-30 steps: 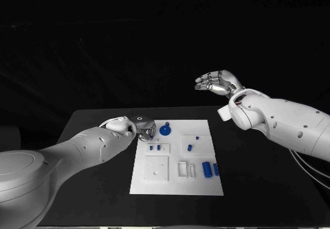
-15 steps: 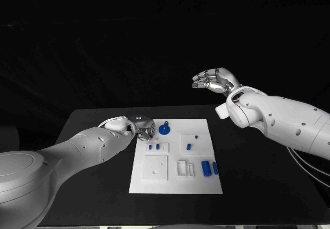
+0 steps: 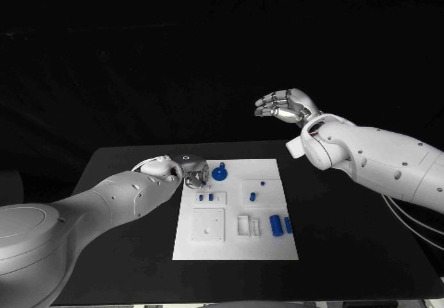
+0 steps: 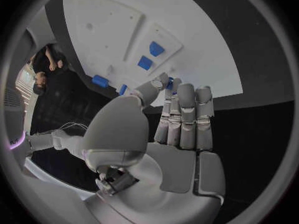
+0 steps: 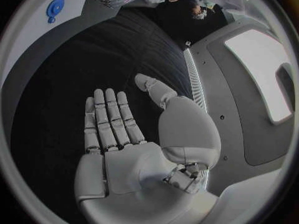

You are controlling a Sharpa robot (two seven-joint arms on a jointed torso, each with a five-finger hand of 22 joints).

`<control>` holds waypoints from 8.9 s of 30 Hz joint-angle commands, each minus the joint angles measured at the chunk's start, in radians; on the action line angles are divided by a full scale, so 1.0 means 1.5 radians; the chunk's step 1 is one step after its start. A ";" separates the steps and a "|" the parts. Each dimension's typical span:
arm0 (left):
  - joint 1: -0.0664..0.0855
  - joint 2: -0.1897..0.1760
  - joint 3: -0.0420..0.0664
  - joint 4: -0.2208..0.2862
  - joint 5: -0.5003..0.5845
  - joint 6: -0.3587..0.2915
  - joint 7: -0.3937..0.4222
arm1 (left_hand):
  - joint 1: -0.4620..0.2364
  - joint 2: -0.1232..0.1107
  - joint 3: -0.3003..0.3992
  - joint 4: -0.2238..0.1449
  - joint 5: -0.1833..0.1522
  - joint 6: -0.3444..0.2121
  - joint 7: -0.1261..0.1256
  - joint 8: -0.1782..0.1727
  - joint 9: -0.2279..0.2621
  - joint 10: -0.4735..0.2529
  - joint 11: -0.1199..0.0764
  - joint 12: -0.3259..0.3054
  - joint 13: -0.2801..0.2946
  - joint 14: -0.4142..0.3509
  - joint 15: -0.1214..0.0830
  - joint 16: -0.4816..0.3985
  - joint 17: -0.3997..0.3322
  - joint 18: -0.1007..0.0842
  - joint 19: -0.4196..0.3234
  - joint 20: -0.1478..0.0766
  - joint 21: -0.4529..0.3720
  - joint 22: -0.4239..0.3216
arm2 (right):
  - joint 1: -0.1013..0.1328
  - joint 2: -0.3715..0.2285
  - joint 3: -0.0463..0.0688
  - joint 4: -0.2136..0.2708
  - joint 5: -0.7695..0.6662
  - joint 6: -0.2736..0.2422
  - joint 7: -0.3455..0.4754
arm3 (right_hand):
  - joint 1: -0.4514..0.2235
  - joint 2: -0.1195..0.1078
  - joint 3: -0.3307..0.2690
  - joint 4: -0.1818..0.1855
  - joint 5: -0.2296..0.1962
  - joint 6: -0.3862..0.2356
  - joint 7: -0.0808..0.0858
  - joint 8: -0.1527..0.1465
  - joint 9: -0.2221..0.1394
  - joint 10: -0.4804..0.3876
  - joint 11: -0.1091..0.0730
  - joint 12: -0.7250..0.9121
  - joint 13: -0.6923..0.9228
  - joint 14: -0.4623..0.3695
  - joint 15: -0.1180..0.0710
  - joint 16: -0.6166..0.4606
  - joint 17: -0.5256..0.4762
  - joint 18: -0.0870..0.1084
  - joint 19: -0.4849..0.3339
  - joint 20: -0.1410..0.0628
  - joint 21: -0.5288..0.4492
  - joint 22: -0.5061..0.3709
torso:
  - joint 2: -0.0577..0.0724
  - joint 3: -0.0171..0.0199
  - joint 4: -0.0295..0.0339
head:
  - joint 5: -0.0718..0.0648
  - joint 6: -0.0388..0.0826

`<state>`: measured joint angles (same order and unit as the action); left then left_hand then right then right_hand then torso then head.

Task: Assemble the parts on the task board

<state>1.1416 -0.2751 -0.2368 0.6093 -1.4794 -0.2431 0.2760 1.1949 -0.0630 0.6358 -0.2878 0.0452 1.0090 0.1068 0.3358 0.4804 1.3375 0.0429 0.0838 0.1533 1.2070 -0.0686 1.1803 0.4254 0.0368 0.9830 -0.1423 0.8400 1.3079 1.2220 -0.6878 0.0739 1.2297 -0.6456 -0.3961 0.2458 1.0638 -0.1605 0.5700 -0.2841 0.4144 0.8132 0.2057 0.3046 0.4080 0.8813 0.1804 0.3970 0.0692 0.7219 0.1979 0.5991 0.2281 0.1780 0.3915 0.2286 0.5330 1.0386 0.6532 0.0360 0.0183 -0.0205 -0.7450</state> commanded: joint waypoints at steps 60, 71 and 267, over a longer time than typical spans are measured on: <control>-0.003 0.043 0.001 -0.049 0.026 0.035 -0.006 | 0.002 0.011 -0.001 0.001 0.004 0.001 0.002 0.001 -0.002 0.005 0.001 -0.002 0.000 0.005 0.000 0.016 0.007 0.030 0.007 -0.016 0.011 0.015 | 0.016 0.007 0.001 0.022 0.005 0.004 0.003 | 0.000 0.006 -0.006 0.000 0.004 -0.005 0.000 0.003 -0.002 0.007 0.001 -0.009 -0.001 0.006 0.000 -0.009 -0.002 -0.014 -0.004 -0.001 -0.007 0.002 | 0.001 0.0009 0.0013 | -0.021 -0.009; -0.006 0.050 0.001 -0.058 0.026 0.047 -0.009 | 0.001 0.011 -0.001 0.001 0.004 0.001 0.002 0.001 -0.003 0.005 0.000 -0.002 -0.001 0.006 0.000 0.017 0.008 0.031 0.007 -0.016 0.012 0.015 | 0.018 0.008 0.001 0.025 0.005 0.003 0.003 | 0.001 0.006 -0.006 0.000 0.004 -0.005 0.000 0.003 -0.002 0.008 0.001 -0.009 -0.001 0.007 0.000 -0.010 -0.002 -0.014 -0.004 -0.001 -0.008 0.002 | 0.001 0.0007 0.0015 | -0.025 -0.011; -0.021 0.100 0.002 -0.137 0.062 0.073 -0.042 | 0.001 0.013 -0.004 0.002 0.003 -0.009 0.007 -0.005 -0.007 -0.002 0.004 -0.009 -0.004 -0.005 0.004 0.035 0.016 0.034 -0.004 -0.013 0.033 0.015 | 0.033 0.021 0.000 0.042 0.009 -0.004 0.003 | 0.004 0.006 -0.009 0.001 0.003 -0.004 0.000 0.005 -0.005 0.015 0.001 -0.023 -0.001 0.008 0.001 -0.022 -0.002 -0.017 -0.005 -0.002 -0.018 0.007 | 0.002 0.0013 0.0036 | -0.055 -0.028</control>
<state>1.1101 -0.1279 -0.2344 0.4038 -1.3913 -0.1543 0.2191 1.1941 -0.0500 0.6292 -0.2897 0.0450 0.9981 0.1141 0.3281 0.4705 1.3342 0.0464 0.0703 0.1482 1.2066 -0.0609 1.2272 0.4485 0.0470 0.9803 -0.1441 0.8828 1.3077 1.2707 -0.6574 0.0739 1.2909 -0.6316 -0.4020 0.2426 1.0677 -0.1566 0.5617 -0.2813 0.4144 0.8134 0.2055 0.3078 0.4022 0.8954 0.1804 0.3662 0.0688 0.7273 0.1963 0.5722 0.2259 0.1631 0.3915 0.2286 0.5098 1.0481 0.6552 0.0381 0.0234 -0.1024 -0.7860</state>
